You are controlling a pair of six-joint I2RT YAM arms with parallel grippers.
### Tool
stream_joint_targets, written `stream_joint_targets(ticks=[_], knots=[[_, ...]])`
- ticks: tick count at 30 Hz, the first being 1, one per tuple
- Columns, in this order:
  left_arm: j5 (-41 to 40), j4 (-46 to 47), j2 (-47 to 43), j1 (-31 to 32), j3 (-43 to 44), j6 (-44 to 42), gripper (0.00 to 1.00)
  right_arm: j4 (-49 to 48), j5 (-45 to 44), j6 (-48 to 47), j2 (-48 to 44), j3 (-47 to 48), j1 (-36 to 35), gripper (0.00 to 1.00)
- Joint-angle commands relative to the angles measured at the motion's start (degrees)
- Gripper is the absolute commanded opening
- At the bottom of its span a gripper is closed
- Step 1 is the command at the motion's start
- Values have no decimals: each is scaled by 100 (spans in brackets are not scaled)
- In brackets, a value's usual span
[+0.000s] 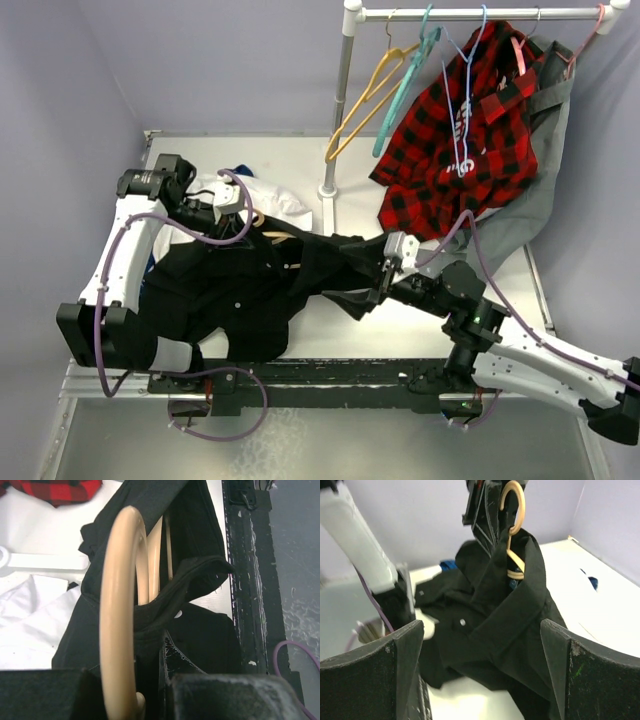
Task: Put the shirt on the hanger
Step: Hang the shirt on the hanger.
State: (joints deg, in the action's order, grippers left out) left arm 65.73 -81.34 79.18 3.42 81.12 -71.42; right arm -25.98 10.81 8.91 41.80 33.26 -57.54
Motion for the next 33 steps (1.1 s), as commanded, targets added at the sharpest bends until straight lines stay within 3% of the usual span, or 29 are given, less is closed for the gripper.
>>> stream_joint_targets(ticks=[1,8,21,29,31,33], knots=[[364,-734,71,1,191,-893,0,2204,-455,-2012,-140,663,-203,100],[380,-734,2,1,223,-848,0,3285,-1031,-3172,612,1468,-203,100],[-160,-734,-350,1,317,-1022,0,3268,-974,-3213,666,1377,-139,92],[-395,-742,-722,14,203,-1274,0,2721,-315,-2954,1029,1542,-42,77],[-385,-735,-784,18,199,-1278,0,2743,4,-2889,1415,1705,25,68],[-386,-736,-832,33,202,-1278,0,2744,363,-2802,1731,1891,165,49]])
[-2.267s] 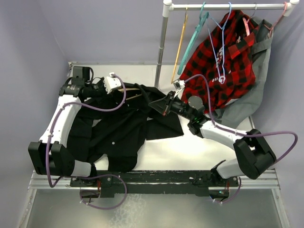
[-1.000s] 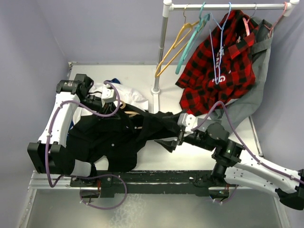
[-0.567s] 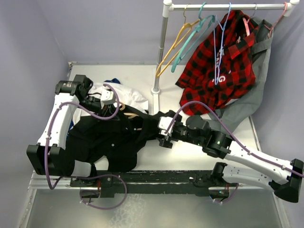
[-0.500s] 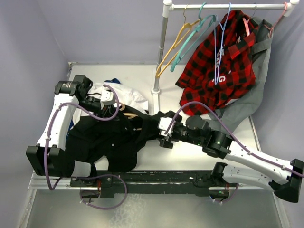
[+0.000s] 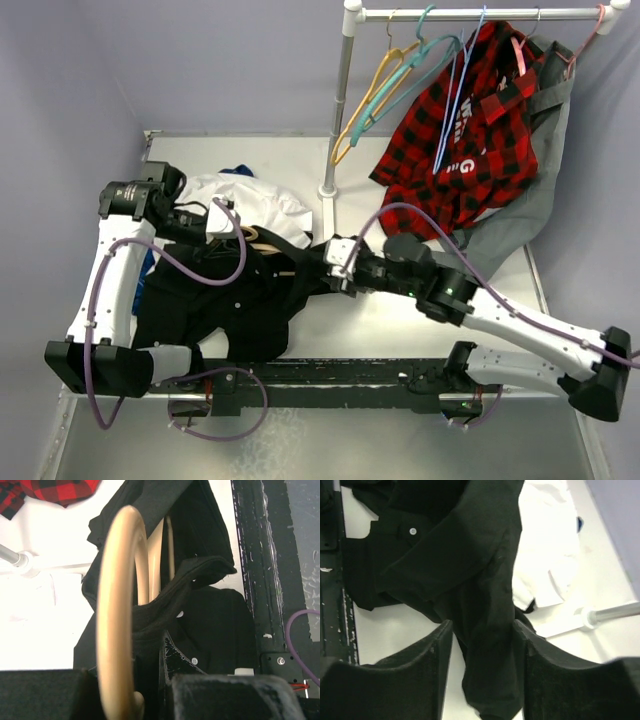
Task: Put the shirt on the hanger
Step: Hang the shirt on the hanger.
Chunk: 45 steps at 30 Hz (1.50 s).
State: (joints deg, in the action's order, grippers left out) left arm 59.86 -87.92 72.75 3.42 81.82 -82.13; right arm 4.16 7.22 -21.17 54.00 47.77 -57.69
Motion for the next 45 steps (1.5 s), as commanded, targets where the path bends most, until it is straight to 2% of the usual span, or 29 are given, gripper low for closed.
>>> stream_joint_targets(ticks=[1,5,7,11,14,18,20,23,27,33,36,40,41,43,45], knots=[[210,-84,-203,40,135,-207,0,-267,867,238,635,508,263,46],[220,-80,-239,86,100,-244,0,-346,1297,269,995,753,519,49],[226,-82,-241,105,75,-287,0,-415,1454,233,1103,839,562,45],[294,-77,-197,143,60,-339,0,-417,1867,191,1403,1164,584,22],[345,-76,-145,183,94,-338,0,-304,2062,151,1714,1425,584,0],[342,-76,-60,193,171,-332,0,-158,2358,217,1945,1743,584,0],[367,-76,-29,194,185,-330,0,-239,2504,289,1993,1822,581,7],[427,-76,33,194,226,-299,0,-320,2592,300,2072,1926,575,10],[552,-76,69,194,226,-302,0,-399,2819,329,2255,2114,575,9],[666,-76,83,194,269,-271,0,-308,3217,412,2804,2610,567,2],[687,-76,66,200,262,-269,0,-266,3372,455,3061,2784,549,1],[685,-76,43,203,247,-276,0,-219,3387,456,3184,2758,548,13],[693,-76,40,203,251,-277,0,-192,3345,446,3201,2717,548,13],[692,-76,31,203,255,-277,0,-33,3229,341,3198,2656,548,0],[668,-76,32,203,291,-234,0,-51,3069,256,3072,2478,548,0]])
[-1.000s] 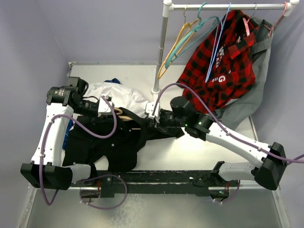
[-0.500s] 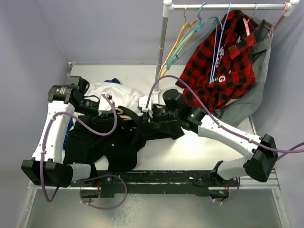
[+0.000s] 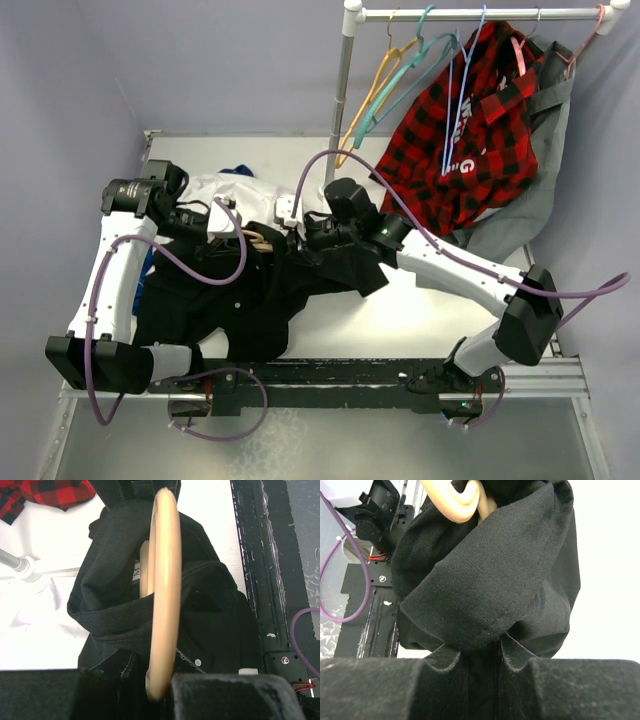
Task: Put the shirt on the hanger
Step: Hang the shirt on the hanger.
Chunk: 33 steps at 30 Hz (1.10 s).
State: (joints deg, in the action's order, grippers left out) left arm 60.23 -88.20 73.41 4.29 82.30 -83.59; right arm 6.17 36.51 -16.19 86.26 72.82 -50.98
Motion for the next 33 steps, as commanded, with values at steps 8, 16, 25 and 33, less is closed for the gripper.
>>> stream_joint_targets(ticks=[8,16,25,33], knots=[[450,1509,-737,-23,141,1766,100,-1223,-1103,665,-1297,-1456,111,0],[840,2667,-1164,-1108,-223,2508,99,-972,-1702,889,-2218,-2232,350,0],[2235,1334,368,-3322,-190,1719,99,215,-2098,676,-2752,-2181,472,0],[-811,3869,-929,-2318,-556,5540,99,234,-2743,939,-2947,-2185,492,0]])
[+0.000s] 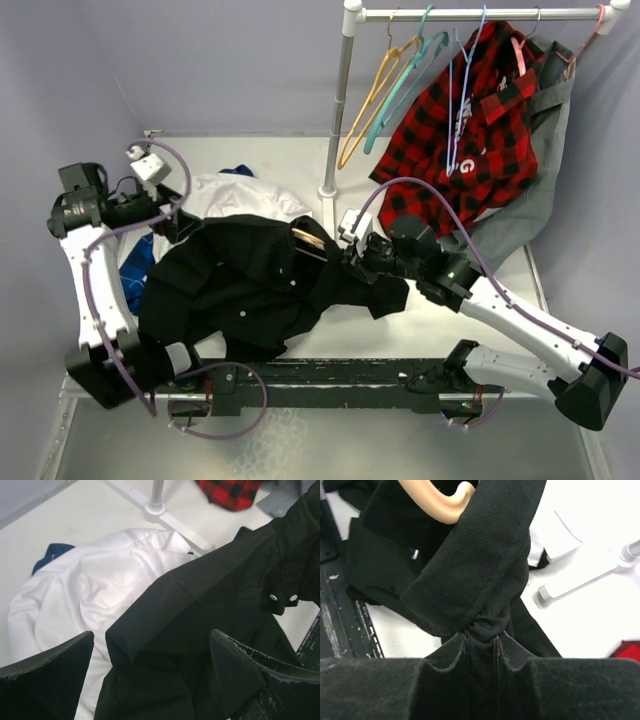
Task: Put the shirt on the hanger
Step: Hang the shirt on the hanger.
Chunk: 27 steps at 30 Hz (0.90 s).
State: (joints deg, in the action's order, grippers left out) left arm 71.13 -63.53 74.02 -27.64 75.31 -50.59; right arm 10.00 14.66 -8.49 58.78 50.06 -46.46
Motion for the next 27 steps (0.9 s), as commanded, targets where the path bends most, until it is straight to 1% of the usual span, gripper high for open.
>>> stream_joint_targets(ticks=[1,2,3,5,7,8,10,12,13,14,16,21,22,25,27], knots=[[-2598,1486,-1135,1313,184,2624,99,-227,-785,265,-213,91,36,0],[-3064,1475,-1232,1617,230,2908,99,-314,-983,329,-236,85,42,0],[-3160,1386,-1330,1776,285,3127,99,-412,-1202,388,-258,71,40,0],[-3059,1206,-1454,1843,435,3740,99,-623,-1719,572,-276,53,59,0],[-2976,949,-1507,1889,689,4302,99,-701,-2034,714,-216,108,92,0],[-2916,864,-1545,1924,794,4465,99,-740,-2158,762,-148,143,107,0],[-2528,791,-1636,1982,905,4606,99,-798,-2273,840,-27,220,127,0],[-2203,958,-1688,2082,839,4809,99,-902,-2272,919,79,277,144,0],[-2171,1065,-1641,2255,789,4930,99,-976,-2243,961,125,302,140,0],[-2273,1146,-1549,2457,773,4982,99,-1021,-2179,972,177,337,141,0],[-2813,1314,-1329,3034,761,5050,99,-1153,-2012,1024,262,378,145,0],[-4319,1928,-964,4928,424,5298,99,-1205,-1792,1085,422,496,144,0],[-4518,2062,-949,5096,337,5300,99,-1196,-1791,1079,422,510,146,0],[-4989,2267,-831,5216,198,5115,99,-1223,-1772,1128,331,494,144,0],[-5149,2508,-851,5337,30,5014,99,-1272,-1672,1133,289,472,145,0]])
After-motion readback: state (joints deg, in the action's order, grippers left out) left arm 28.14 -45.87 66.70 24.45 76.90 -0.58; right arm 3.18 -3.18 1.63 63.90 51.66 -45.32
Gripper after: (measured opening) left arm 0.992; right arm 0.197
